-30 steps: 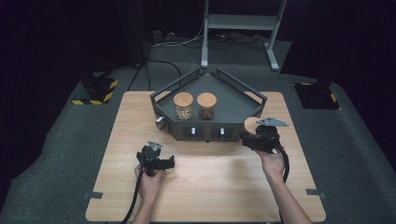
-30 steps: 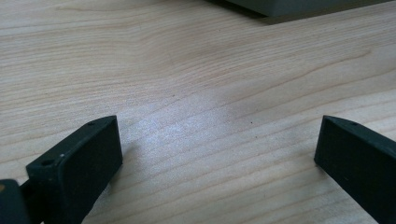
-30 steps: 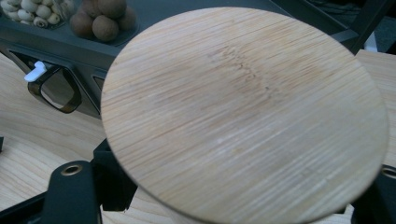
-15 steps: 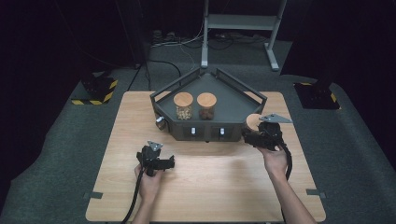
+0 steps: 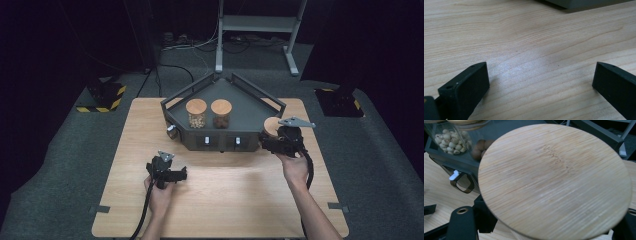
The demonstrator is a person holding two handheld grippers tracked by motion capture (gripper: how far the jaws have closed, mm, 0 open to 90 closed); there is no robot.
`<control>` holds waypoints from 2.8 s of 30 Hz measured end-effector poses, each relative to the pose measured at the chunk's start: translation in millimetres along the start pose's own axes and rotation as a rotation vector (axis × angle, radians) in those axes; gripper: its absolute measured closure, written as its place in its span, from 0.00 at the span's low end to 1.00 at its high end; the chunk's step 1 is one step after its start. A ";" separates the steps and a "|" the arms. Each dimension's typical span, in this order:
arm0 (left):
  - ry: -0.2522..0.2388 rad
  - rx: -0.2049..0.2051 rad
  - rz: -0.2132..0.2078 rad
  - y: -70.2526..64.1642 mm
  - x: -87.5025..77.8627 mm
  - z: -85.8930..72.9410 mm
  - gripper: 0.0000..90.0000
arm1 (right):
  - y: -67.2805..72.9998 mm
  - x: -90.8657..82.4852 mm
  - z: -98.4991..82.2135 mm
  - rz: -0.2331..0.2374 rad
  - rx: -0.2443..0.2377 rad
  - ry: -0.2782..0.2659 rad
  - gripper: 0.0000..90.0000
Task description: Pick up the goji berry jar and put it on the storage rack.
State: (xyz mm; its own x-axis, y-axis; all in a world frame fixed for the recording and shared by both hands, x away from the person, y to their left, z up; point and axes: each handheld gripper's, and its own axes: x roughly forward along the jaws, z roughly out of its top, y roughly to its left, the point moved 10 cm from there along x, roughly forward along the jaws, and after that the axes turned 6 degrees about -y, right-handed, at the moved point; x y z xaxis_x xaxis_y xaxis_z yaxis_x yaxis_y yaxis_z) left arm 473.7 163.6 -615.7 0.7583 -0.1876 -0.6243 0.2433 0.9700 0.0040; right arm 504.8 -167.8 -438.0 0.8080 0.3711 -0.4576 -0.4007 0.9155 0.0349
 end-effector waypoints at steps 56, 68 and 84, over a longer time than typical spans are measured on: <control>0.001 -0.002 0.000 -0.2 0.2 0.0 0.01 | 12.1 43.3 47.2 -0.061 -0.020 0.019 0.28; -0.001 -0.004 0.000 -0.4 0.3 0.2 0.01 | 18.8 66.0 46.9 -0.061 -0.020 0.048 0.28; -0.002 -0.004 0.000 -0.4 0.3 0.2 0.01 | 13.7 85.7 40.8 -0.117 -0.002 0.086 0.28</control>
State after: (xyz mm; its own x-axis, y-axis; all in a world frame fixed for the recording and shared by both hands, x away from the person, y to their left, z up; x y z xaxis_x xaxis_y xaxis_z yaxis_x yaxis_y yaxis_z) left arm 473.9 163.1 -615.8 0.7595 -0.1875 -0.6229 0.2404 0.9707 0.0009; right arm 586.2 -117.0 -440.5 0.8094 0.2468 -0.5328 -0.3066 0.9515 -0.0250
